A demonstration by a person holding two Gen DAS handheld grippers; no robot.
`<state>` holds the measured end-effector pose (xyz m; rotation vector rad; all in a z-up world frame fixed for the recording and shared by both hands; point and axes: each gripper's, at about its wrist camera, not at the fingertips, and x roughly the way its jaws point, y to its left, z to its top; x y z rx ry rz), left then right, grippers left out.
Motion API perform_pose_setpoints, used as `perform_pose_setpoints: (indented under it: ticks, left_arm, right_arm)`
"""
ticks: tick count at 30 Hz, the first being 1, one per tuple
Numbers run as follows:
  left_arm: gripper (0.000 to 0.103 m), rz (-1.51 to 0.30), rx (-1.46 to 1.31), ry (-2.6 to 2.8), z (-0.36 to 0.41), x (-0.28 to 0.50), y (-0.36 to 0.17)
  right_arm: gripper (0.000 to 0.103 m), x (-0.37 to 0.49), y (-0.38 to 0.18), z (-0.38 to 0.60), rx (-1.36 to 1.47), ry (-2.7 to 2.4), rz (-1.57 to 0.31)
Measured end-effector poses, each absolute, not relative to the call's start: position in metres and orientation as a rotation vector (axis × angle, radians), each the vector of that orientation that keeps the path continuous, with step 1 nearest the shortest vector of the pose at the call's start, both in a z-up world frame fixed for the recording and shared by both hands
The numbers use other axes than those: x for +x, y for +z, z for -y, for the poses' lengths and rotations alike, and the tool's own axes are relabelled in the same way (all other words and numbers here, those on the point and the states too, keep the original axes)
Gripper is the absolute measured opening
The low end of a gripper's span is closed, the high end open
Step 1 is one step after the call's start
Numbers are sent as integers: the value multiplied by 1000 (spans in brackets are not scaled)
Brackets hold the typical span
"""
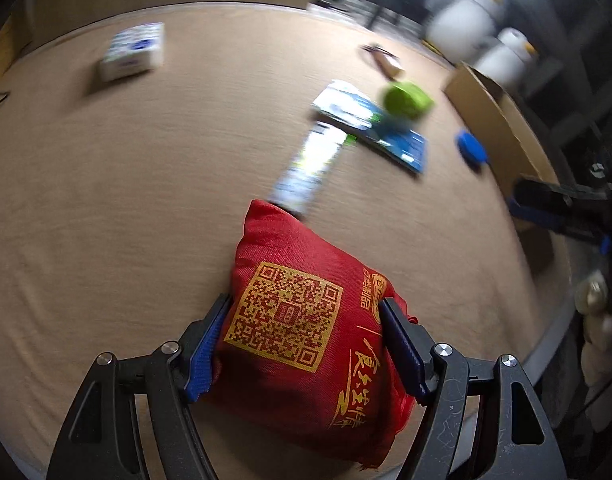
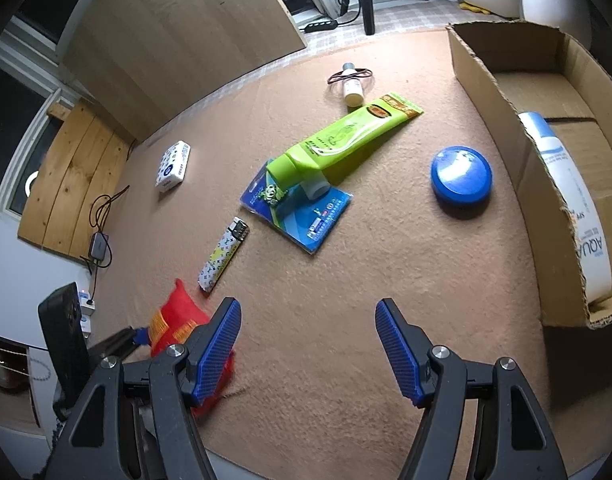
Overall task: Organize objects
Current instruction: 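Close the left gripper on the red bag and lift it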
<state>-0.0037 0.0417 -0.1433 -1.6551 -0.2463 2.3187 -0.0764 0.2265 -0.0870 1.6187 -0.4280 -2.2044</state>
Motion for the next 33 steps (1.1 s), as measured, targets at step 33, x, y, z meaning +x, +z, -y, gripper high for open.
perform_pose_setpoints:
  ticks: [33]
  left_arm:
    - [79, 346, -1599, 2193, -87, -2, -121]
  right_arm:
    - [69, -78, -92, -214, 1598, -2090, 189]
